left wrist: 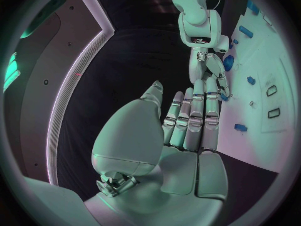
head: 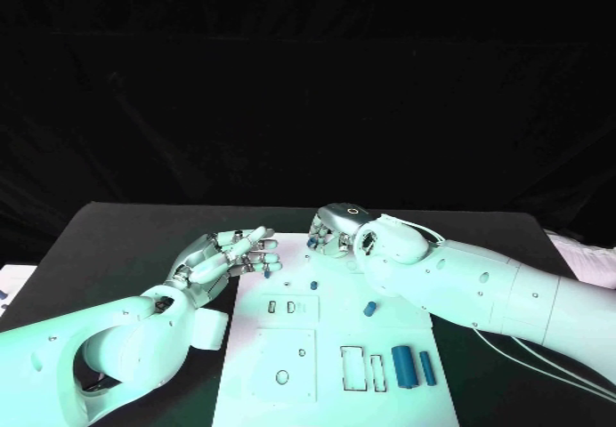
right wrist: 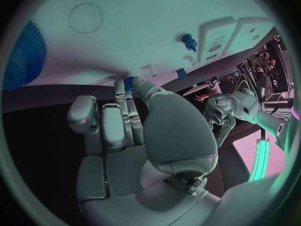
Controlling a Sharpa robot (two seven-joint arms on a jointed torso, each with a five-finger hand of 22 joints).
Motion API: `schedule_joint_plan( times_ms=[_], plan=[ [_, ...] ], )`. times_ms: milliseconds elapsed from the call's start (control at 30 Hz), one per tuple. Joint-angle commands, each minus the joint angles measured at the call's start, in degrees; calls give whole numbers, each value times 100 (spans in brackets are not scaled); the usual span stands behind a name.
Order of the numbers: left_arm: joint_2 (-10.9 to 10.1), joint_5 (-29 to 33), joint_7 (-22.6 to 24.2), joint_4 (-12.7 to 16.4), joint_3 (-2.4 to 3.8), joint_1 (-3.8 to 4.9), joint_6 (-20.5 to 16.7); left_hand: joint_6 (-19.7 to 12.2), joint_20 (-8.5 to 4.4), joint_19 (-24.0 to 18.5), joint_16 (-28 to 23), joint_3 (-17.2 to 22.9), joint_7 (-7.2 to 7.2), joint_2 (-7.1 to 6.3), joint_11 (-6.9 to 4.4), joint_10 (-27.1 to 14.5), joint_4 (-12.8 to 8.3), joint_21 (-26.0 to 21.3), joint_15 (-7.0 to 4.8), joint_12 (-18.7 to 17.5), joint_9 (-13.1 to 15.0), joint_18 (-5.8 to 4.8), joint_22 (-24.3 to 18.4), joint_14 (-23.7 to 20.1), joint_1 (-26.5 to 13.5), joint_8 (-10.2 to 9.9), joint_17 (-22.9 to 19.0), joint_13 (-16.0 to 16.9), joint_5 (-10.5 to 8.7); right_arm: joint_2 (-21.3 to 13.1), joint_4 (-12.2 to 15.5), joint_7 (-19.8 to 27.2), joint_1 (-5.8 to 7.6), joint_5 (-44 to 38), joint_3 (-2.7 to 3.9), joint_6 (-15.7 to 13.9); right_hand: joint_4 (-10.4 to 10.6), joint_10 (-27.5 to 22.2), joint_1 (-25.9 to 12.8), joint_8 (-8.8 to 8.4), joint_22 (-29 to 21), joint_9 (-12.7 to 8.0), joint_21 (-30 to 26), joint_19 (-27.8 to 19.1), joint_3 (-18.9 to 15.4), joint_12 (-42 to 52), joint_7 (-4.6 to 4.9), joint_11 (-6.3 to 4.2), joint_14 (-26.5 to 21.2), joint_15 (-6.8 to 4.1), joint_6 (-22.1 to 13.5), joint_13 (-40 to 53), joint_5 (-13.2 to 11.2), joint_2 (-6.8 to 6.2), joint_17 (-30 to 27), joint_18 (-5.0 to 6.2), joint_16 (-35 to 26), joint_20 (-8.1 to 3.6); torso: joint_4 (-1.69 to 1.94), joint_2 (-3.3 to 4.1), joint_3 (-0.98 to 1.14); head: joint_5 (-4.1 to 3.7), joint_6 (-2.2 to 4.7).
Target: Assemble the parts on the task board
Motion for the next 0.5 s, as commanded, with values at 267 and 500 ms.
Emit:
schedule_joint_plan(
  times_ms=[267, 500],
  plan=[
    [3, 8, 19, 6, 5, 14, 83, -2, 15, -19, -23, -11, 36, -2, 14, -12, -32, -34, -1, -37, -4, 56, -9, -26, 42, -33, 9, -9, -19, 30, -86, -55, 0, -48, -9, 31, 116, -908, -119, -92, -614, -197, -324, -458, -305, -16, 247, 209, 28, 236, -1038, -19, -495, -238, -614, 73, -331, 152, -4, 0, -5, 9, -6],
    [-6, 8, 16, -3, 5, 14, 85, -2, 15, -19, -23, -11, 36, -2, 14, -12, -32, -34, -1, -37, -4, 56, -9, -26, 42, -33, 9, -9, -19, -215, 200, -16, 0, 17, -10, -139, 93, -1181, -19, -63, -866, -165, -491, -616, -600, 25, 272, 262, -5, 267, -1147, -9, -429, -210, -862, 121, -494, 209, 0, -2, 3, 16, 3]
  ],
)
